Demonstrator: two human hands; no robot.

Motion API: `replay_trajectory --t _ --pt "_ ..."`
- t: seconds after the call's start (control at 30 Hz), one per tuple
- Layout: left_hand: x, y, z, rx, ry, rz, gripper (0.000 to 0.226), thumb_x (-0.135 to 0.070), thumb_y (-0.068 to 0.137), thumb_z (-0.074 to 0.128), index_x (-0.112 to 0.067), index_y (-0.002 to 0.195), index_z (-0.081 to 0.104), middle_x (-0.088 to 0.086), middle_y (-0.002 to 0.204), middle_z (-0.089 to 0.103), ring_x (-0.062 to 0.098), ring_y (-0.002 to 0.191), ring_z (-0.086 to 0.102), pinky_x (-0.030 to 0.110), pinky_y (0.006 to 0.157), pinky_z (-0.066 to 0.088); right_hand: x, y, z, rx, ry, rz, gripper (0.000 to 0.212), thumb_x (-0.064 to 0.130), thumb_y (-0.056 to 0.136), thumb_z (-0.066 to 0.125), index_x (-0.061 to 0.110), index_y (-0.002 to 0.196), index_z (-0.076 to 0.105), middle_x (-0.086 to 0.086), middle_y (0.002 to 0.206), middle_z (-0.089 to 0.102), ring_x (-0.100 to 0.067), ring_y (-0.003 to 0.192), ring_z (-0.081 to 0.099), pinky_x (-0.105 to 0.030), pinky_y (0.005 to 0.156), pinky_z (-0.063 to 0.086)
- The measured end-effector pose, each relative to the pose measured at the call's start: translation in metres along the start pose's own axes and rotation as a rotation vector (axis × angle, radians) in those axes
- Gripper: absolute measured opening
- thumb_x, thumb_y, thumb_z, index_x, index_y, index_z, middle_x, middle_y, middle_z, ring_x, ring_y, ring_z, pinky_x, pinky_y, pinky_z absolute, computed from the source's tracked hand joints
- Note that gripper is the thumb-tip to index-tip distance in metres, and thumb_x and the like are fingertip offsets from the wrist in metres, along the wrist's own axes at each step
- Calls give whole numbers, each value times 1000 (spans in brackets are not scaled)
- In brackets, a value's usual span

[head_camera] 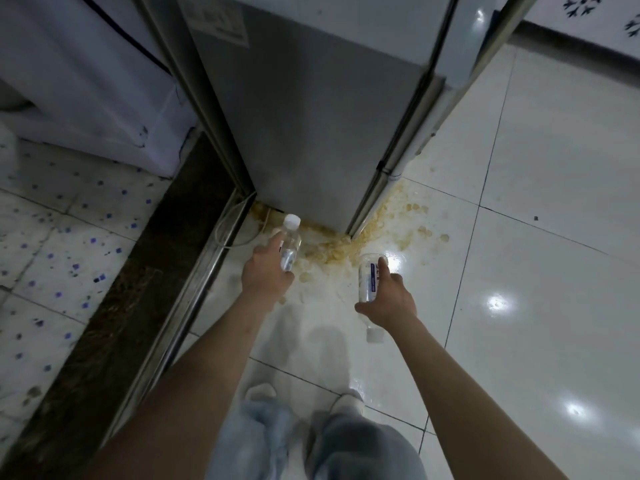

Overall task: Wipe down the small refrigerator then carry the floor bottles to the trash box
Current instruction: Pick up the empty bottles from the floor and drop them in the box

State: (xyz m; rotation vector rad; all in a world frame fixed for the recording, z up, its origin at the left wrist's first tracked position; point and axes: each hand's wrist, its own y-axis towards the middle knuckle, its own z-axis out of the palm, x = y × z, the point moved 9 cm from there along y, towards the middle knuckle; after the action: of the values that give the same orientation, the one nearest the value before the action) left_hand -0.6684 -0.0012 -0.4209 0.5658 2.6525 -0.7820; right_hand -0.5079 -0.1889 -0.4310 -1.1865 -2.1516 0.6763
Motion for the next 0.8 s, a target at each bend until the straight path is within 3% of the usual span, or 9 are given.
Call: replay_trajectory --t 0.13,0.3,0.47,0.63,0.8 --pt "-28 -29 -48 -12 20 28 73 -23 77 68 -30 140 32 11 109 59 30 99 60 34 77 48 7 -47 -41 -5 6 4 107 36 74 72 25 150 -3 -6 135 37 -29 111 53 -33 83 45" --pt "-52 -76 -88 -22 43 10 72 -27 79 68 -29 141 32 11 111 58 31 99 58 28 68 38 5 -100 -82 -4 30 10 106 34 74 72 25 150 -2 -5 131 39 -28 108 54 -30 75 42" --pt "-80 -119 -109 -4 -44 51 67 -32 76 69 -36 135 36 5 111 60 26 96 58 29 70 41 -5 -148 -113 -24 55 20 106 34 73 72 25 149 -1 -5 132 39 -27 107 55 -29 73 42" --pt "-108 -151 -132 45 -27 118 75 -29 75 70 -34 140 33 6 115 59 29 99 59 33 78 48 -17 -197 -139 -73 77 45 106 35 73 72 23 150 0 -6 135 39 -27 113 52 -33 85 44" --pt "-134 -181 -161 74 -73 170 73 -35 74 69 -46 136 31 6 105 62 30 94 60 37 82 53 -33 -248 -156 -140 146 125 106 34 73 72 25 150 0 -5 135 39 -26 115 51 -34 87 44"
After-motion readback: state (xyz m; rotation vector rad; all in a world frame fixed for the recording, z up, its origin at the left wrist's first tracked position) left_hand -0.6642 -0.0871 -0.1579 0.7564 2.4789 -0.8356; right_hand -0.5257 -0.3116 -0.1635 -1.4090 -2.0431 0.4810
